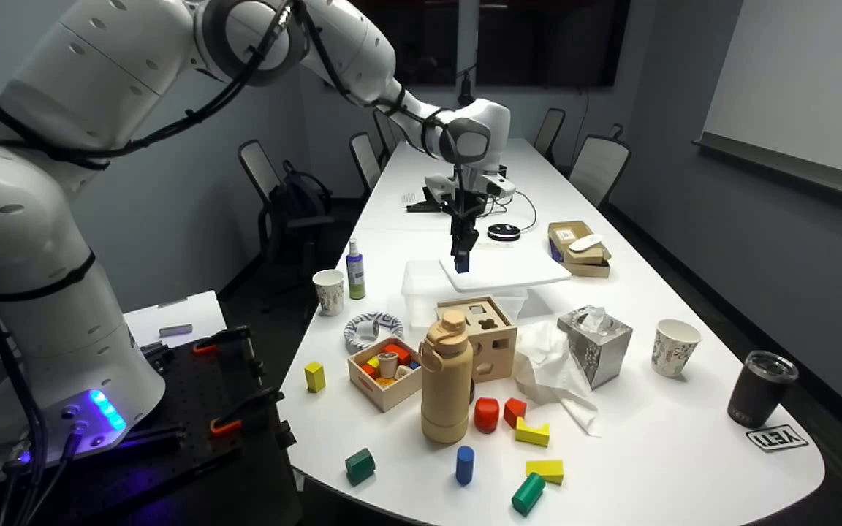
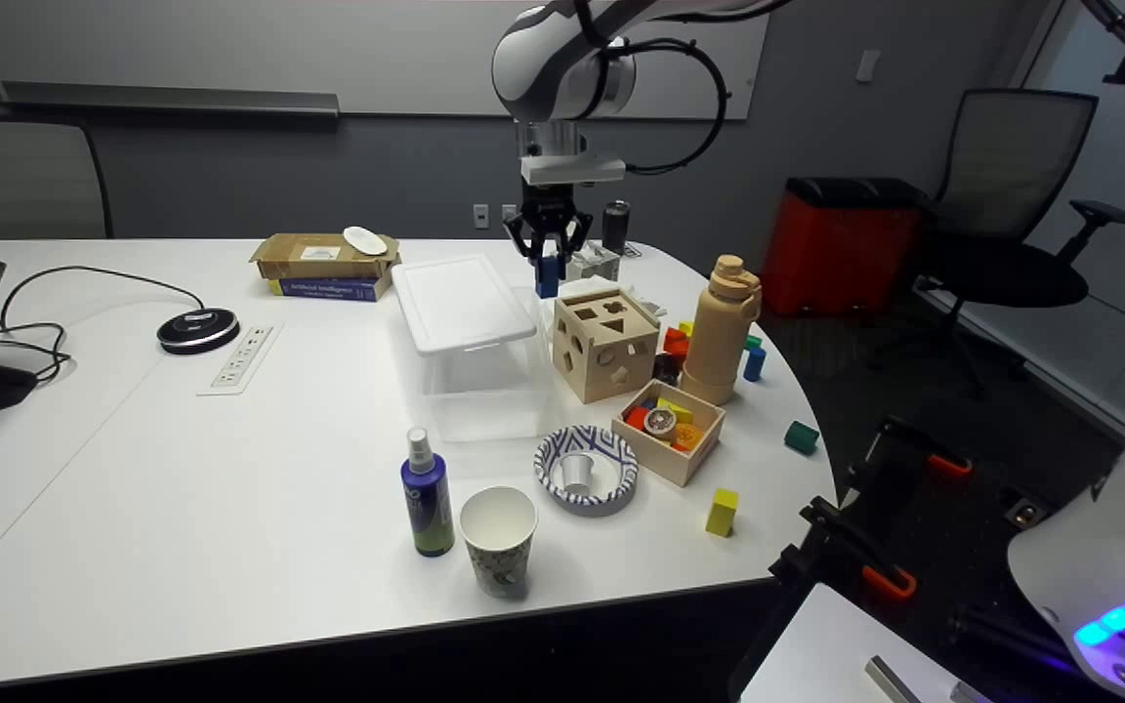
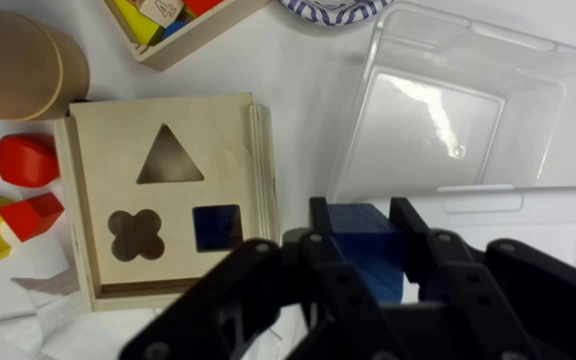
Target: Put the green block inside the block
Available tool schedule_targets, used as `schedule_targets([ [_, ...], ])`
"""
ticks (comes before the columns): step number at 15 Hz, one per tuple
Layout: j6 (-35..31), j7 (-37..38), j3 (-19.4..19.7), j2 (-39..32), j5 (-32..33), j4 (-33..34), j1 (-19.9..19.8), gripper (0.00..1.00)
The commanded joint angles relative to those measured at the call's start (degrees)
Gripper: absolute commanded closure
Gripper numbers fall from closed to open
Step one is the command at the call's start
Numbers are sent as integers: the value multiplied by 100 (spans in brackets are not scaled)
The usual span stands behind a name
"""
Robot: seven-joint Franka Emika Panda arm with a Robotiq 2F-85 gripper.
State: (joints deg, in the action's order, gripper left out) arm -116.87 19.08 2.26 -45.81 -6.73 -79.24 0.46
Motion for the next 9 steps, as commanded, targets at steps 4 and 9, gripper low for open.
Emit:
schedule_targets([
  [4, 394, 281, 181, -110, -83, 222, -173, 91],
  [9, 625, 230, 276, -364, 18, 415, -207, 91],
])
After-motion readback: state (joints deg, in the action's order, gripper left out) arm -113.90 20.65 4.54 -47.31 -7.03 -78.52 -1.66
